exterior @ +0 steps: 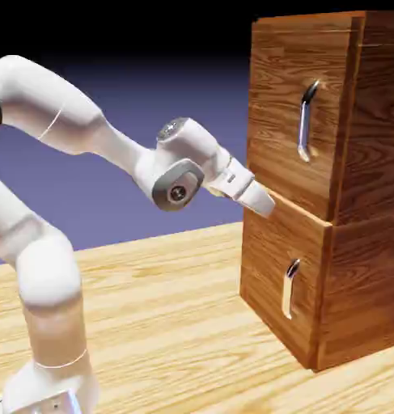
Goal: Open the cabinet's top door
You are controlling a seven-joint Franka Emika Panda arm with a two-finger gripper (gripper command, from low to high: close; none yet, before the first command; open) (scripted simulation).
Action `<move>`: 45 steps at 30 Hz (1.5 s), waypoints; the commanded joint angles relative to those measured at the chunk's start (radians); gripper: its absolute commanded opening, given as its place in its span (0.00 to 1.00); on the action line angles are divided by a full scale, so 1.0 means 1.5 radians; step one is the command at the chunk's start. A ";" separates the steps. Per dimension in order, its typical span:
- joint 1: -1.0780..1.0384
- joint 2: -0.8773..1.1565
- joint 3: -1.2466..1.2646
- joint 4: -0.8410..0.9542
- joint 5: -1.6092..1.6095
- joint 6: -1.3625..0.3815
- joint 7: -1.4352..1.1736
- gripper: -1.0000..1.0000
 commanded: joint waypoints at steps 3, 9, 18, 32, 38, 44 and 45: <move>0.026 -0.016 -0.031 0.015 -0.087 -0.001 0.063 0.50; 0.079 -0.048 -0.094 0.045 -0.261 -0.004 0.190 0.50; 0.158 -0.096 -0.188 0.089 -0.522 -0.008 0.380 0.50; 0.281 -0.170 -0.334 0.159 -0.928 -0.013 0.675 0.50; 0.333 -0.202 -0.396 0.188 -1.102 -0.016 0.801 0.50; 0.386 -0.234 -0.459 0.218 -1.276 -0.018 0.928 0.50; 0.395 -0.239 -0.469 0.223 -1.305 -0.019 0.949 0.50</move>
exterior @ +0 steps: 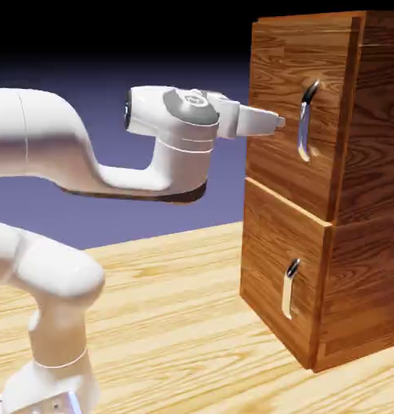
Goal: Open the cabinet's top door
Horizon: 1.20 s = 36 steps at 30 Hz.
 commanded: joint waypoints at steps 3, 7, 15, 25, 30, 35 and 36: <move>0.026 -0.016 -0.031 0.015 -0.087 -0.001 0.063 0.50; 0.061 -0.037 -0.073 0.035 -0.203 -0.003 0.148 0.50; 0.177 -0.018 -0.148 0.104 -0.295 -0.034 0.206 0.50; 0.061 -0.030 -0.032 0.004 -0.221 -0.145 0.210 0.00; -0.043 -0.065 0.089 -0.085 -0.120 -0.237 0.192 0.00; -0.111 -0.109 0.209 -0.155 -0.002 -0.336 0.167 0.00; -0.120 -0.118 0.234 -0.167 0.023 -0.357 0.163 0.00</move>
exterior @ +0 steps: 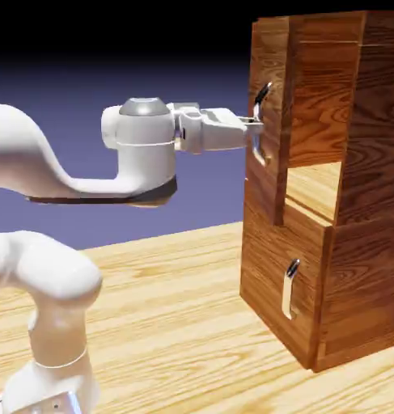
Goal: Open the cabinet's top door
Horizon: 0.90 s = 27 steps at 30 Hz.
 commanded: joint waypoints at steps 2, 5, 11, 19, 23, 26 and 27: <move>-0.014 -0.015 0.048 -0.019 0.050 -0.043 -0.008 0.00; -0.028 -0.033 0.121 -0.040 0.124 -0.109 -0.018 0.00; -0.036 -0.041 0.266 -0.053 0.267 -0.246 -0.023 0.00; -0.053 0.018 0.459 -0.004 0.443 -0.440 -0.004 0.00; -0.083 0.074 0.556 0.050 0.522 -0.543 0.013 0.00; -0.118 0.124 0.628 0.103 0.573 -0.623 0.028 0.00; -0.133 0.142 0.652 0.123 0.589 -0.650 0.033 0.00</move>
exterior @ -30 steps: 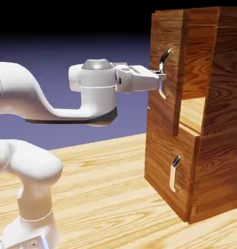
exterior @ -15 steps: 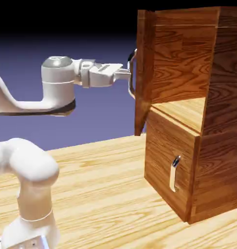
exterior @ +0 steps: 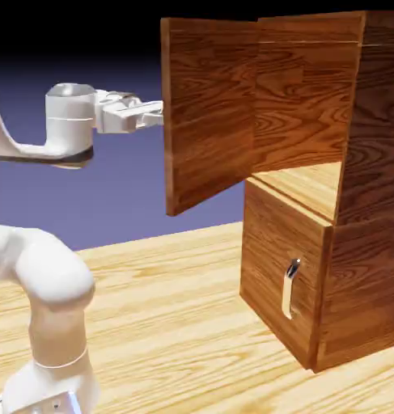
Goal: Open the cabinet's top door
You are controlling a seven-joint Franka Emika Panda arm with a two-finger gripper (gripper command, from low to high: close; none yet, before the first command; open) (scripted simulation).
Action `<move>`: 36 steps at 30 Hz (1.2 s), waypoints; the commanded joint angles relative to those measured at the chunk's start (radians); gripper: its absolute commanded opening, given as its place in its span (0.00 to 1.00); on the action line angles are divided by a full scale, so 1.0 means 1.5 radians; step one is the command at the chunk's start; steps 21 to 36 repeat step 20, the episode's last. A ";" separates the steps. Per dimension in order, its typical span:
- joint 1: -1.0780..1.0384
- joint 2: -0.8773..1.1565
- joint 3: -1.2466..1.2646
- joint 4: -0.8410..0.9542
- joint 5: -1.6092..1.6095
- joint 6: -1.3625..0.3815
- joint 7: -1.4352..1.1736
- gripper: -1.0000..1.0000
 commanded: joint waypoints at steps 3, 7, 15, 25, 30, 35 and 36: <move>-0.050 0.055 0.073 0.065 0.041 -0.081 0.016 0.00; -0.131 0.125 0.169 0.155 0.079 -0.184 0.038 0.00; -0.316 0.231 0.362 0.318 0.118 -0.348 0.073 0.00; -0.428 0.252 0.466 0.388 0.133 -0.403 0.078 0.00; -0.428 0.252 0.466 0.388 0.133 -0.403 0.078 0.00; -0.428 0.252 0.466 0.388 0.133 -0.403 0.078 0.00; -0.428 0.252 0.466 0.388 0.133 -0.403 0.078 0.00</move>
